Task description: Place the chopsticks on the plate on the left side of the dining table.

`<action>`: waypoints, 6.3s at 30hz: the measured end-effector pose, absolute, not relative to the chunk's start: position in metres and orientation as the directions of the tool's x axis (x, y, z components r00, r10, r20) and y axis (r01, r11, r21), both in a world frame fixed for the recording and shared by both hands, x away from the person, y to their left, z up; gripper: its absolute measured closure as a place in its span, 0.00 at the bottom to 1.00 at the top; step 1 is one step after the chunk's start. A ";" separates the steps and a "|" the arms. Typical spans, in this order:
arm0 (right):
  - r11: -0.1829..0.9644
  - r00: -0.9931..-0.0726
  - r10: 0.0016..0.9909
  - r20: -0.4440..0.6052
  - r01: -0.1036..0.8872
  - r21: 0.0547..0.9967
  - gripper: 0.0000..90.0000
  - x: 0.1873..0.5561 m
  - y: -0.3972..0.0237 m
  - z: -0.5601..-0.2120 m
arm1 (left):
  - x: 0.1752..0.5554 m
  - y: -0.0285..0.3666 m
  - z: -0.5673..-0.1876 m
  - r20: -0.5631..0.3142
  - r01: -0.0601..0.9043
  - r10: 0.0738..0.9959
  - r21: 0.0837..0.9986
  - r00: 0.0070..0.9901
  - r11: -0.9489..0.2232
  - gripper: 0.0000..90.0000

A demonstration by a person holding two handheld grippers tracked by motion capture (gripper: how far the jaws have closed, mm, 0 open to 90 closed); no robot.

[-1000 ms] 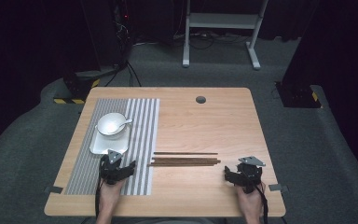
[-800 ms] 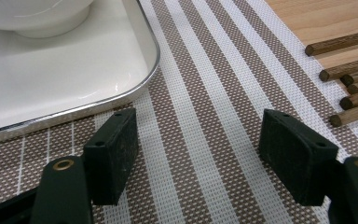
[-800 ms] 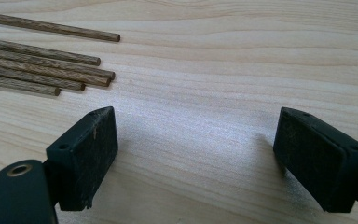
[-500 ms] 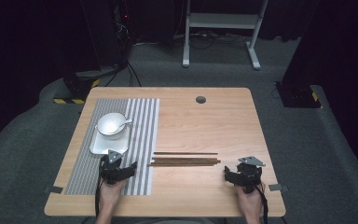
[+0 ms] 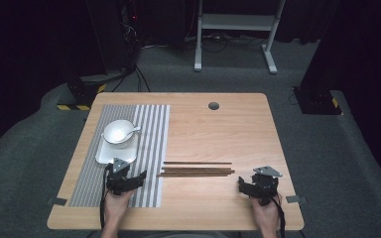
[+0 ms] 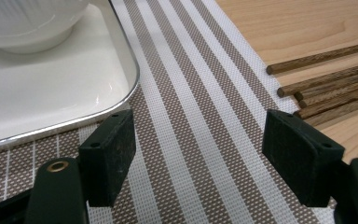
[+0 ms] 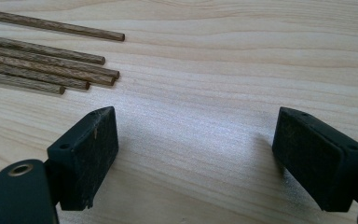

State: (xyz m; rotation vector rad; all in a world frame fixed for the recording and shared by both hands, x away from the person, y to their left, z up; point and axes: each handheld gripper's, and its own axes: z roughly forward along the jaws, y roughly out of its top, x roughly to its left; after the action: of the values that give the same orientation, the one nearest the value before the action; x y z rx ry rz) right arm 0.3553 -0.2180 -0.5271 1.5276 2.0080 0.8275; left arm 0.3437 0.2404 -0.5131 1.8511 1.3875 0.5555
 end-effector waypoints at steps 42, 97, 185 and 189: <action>0.216 -0.295 0.956 -0.013 0.669 0.712 0.16 0.353 -0.215 -0.527 | 0.359 0.205 -0.495 -0.121 0.589 0.891 0.787 0.437 -0.182 0.26; 0.223 -0.299 0.954 -0.019 0.665 0.713 0.16 0.354 -0.214 -0.527 | 0.402 0.143 -0.482 -0.156 0.566 0.787 0.777 0.597 -0.275 0.32; 0.228 -0.311 0.950 -0.016 0.662 0.714 0.17 0.353 -0.212 -0.527 | 0.435 0.082 -0.520 -0.085 0.530 0.712 0.731 0.697 -0.431 0.72; 0.228 -0.311 0.950 -0.015 0.662 0.714 0.17 0.353 -0.212 -0.527 | 0.434 0.082 -0.520 -0.072 0.521 0.706 0.728 0.705 -0.445 0.75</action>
State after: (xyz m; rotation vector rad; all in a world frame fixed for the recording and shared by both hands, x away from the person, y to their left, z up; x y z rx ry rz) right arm 0.3534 -0.2125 -0.5270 1.4798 2.0549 0.8500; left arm 0.4345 0.0823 -0.5200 2.1484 0.9305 0.3106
